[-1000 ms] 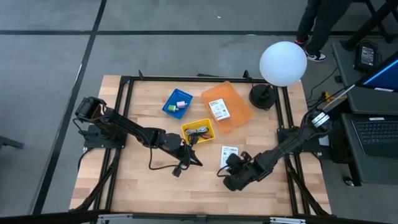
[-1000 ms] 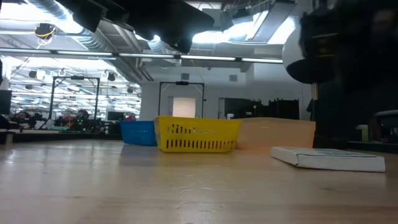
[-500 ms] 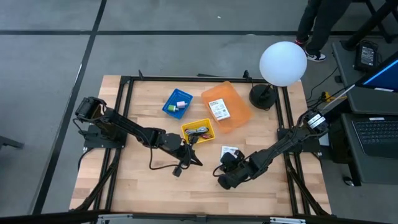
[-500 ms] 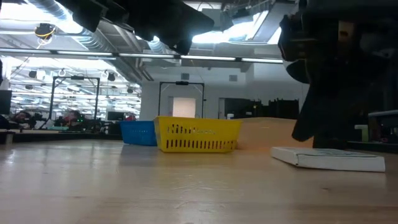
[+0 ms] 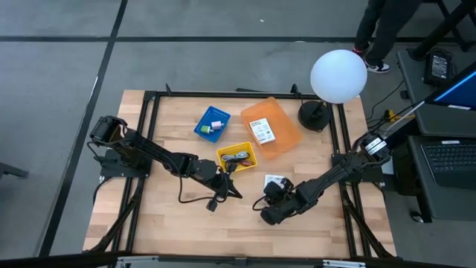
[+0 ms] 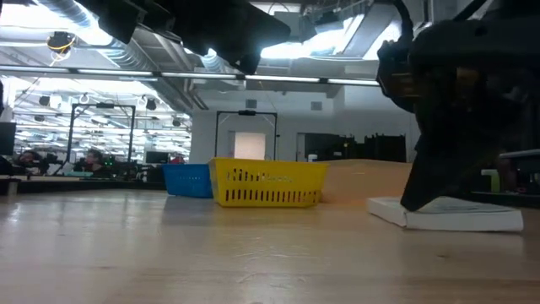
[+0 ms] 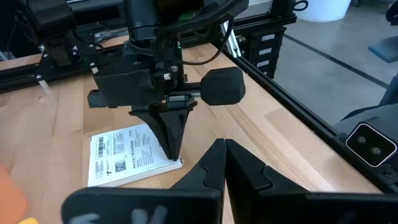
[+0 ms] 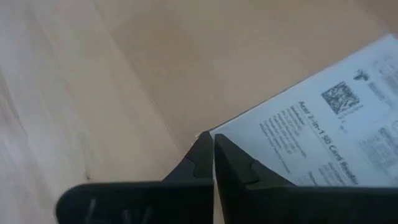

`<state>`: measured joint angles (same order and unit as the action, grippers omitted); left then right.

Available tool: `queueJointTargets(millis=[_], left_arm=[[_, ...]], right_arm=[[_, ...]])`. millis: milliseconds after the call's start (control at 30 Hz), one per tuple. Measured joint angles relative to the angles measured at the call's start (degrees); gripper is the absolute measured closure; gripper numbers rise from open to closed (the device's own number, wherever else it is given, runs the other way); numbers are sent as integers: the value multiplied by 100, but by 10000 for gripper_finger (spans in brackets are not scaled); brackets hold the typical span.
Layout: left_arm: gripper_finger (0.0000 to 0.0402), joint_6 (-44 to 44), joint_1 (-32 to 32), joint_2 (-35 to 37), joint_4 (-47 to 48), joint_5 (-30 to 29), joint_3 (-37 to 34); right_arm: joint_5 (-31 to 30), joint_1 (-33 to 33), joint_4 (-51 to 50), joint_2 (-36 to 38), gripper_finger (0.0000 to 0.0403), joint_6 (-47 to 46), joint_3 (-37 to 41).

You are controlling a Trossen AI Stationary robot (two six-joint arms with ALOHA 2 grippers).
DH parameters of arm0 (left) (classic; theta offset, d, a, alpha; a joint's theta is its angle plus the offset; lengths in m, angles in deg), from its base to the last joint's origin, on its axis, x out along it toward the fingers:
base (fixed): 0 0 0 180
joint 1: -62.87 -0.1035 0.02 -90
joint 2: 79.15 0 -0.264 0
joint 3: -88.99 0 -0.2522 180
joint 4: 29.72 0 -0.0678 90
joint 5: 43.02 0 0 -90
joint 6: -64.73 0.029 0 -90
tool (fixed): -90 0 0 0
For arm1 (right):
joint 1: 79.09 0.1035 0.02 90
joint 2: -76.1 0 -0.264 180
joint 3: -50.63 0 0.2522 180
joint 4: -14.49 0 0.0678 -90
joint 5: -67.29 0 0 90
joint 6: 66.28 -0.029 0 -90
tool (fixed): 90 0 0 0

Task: Pick and place items into bin
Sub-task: Put the white card reader box into the orange bin

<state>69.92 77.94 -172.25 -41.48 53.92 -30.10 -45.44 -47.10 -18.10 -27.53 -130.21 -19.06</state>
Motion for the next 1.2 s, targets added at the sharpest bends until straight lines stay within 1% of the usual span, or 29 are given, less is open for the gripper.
queueJointTargets(millis=[233,533,600,667,800,967,1033,1200], left_arm=[[398,-3,0,0,-1,0,1],[398,-110,0,0,-2,9,2],[398,-113,0,0,0,11,2],[398,-146,0,0,-2,15,2],[398,-166,0,0,-2,19,2],[398,-166,0,0,-2,20,2],[398,-166,0,0,-5,20,2],[398,-166,0,0,-23,18,2]], right_arm=[[539,11,225,-178,403,492,-31],[1539,282,483,-179,403,1592,-20],[1838,344,509,-180,403,1783,-20],[2087,407,505,-180,403,1902,-20],[2378,522,428,-182,403,2050,-17],[2445,646,278,-106,403,2113,-14],[2384,690,43,-28,403,2103,-77],[1719,848,-1052,28,403,2057,-571]])
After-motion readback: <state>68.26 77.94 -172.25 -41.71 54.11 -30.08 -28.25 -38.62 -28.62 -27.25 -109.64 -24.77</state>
